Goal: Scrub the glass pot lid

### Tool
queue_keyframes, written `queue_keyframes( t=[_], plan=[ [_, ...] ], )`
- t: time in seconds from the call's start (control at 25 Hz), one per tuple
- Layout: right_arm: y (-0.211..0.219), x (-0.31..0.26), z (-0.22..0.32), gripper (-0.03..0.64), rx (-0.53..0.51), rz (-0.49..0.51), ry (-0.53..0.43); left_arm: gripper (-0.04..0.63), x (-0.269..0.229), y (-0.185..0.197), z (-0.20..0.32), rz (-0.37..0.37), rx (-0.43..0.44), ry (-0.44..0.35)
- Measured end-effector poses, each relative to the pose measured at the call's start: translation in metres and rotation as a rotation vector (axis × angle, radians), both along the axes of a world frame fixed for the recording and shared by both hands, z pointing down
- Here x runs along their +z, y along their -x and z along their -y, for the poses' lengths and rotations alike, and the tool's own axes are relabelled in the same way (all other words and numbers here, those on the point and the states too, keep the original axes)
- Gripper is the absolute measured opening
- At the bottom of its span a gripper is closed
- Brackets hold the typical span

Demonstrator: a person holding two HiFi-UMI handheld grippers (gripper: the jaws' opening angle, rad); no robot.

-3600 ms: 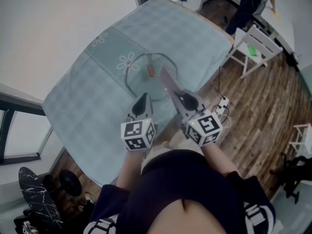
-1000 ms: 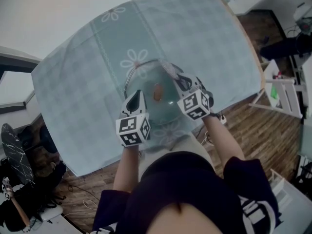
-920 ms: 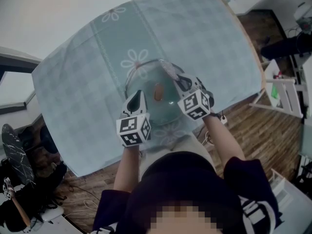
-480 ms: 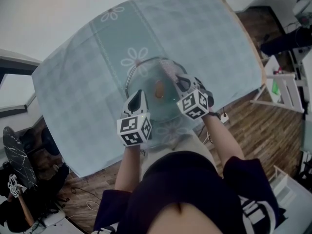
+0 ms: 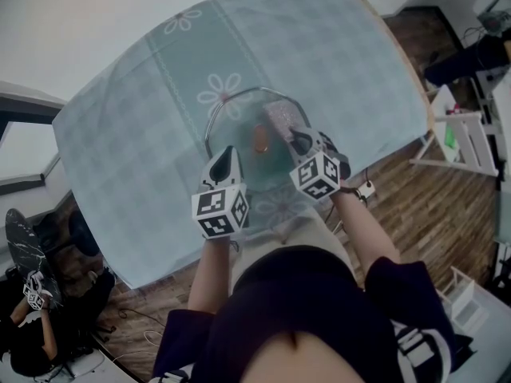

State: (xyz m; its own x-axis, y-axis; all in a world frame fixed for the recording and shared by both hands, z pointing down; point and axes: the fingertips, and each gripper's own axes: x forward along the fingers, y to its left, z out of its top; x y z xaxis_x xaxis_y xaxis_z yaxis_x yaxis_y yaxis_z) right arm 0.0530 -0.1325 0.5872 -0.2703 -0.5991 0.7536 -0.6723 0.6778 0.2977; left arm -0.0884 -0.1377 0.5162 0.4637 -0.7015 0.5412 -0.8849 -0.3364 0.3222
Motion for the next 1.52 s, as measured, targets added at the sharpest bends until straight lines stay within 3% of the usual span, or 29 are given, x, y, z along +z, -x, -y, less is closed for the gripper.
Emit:
queue_keyframes(
  t=[1.52],
  plan=[
    [0.025, 0.015, -0.097, 0.072, 0.024, -0.031, 0.082, 0.002, -0.017, 0.023, -0.062, -0.017, 0.034, -0.026]
  ],
)
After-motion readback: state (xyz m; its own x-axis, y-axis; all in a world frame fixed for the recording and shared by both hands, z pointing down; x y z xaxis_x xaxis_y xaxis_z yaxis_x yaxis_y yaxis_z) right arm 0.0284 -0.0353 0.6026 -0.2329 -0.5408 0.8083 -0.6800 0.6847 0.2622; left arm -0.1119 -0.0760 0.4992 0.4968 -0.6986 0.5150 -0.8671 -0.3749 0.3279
